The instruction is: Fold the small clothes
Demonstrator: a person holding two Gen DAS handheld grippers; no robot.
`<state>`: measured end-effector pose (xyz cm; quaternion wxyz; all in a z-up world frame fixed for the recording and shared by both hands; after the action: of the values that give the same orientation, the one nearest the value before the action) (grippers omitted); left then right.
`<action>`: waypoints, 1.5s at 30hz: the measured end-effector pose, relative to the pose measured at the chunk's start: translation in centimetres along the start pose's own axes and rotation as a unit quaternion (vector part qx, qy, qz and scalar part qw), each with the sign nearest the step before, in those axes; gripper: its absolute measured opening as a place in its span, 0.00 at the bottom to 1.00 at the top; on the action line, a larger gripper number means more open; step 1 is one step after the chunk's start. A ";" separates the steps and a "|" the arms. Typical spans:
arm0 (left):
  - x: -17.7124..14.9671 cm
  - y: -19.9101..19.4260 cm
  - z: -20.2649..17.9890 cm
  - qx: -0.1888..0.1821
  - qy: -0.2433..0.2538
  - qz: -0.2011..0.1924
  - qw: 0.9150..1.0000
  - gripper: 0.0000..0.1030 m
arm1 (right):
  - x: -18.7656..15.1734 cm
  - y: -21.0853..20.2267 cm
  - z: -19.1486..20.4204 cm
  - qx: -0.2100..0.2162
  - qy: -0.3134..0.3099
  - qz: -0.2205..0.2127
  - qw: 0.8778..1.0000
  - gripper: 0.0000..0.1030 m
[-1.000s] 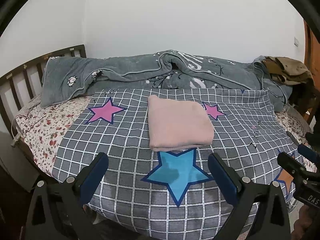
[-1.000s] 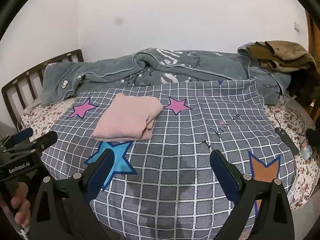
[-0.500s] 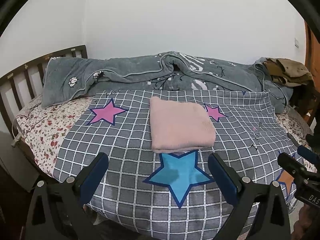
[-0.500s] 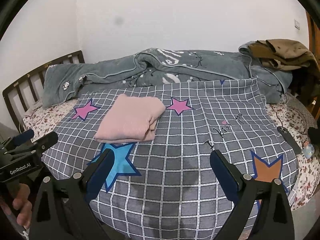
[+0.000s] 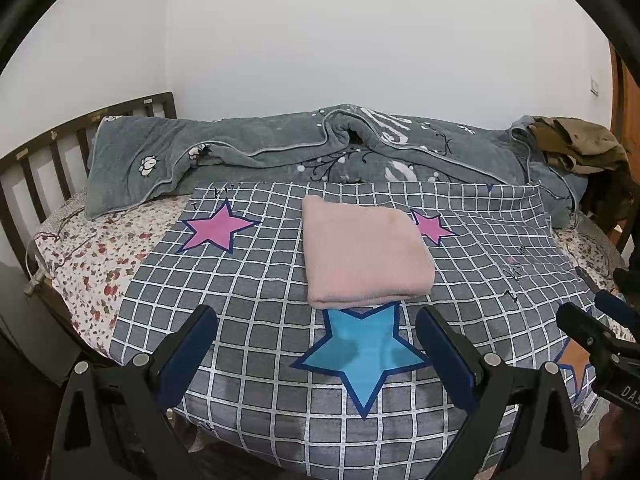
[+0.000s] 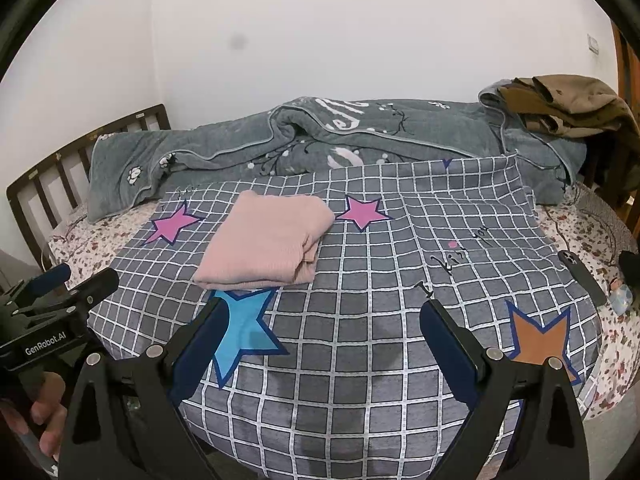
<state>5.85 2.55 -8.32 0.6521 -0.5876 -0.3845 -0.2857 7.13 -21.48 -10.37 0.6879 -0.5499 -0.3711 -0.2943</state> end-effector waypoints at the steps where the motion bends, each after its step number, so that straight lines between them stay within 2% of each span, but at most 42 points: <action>1: 0.0 0.0 0.0 0.001 0.000 0.000 1.000 0.98 | 0.0 0.0 0.0 0.000 0.000 0.000 1.000 0.92; 29: 0.4 -0.7 -0.3 0.016 0.006 -0.010 1.000 0.98 | 0.0 -0.8 -0.2 -0.001 0.007 -0.005 1.000 0.92; 45: 0.9 -0.9 -0.4 0.010 0.008 -0.011 1.000 0.98 | 0.2 -1.5 -0.8 -0.003 0.010 -0.010 1.000 0.92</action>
<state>5.64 2.11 -7.06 0.6579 -0.5748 -0.3883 -0.2934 6.15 -22.62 -9.53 0.6870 -0.5455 -0.3683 -0.3078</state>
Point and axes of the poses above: each gripper's, at about its wrist camera, not at the fingertips, and y roughly the way its jaws point, z to its left, x to its top, the point moved 10 cm from there along y, roughly the way its jaws point, and after that the axes turned 1 degree about -z, right-handed, at the moved point
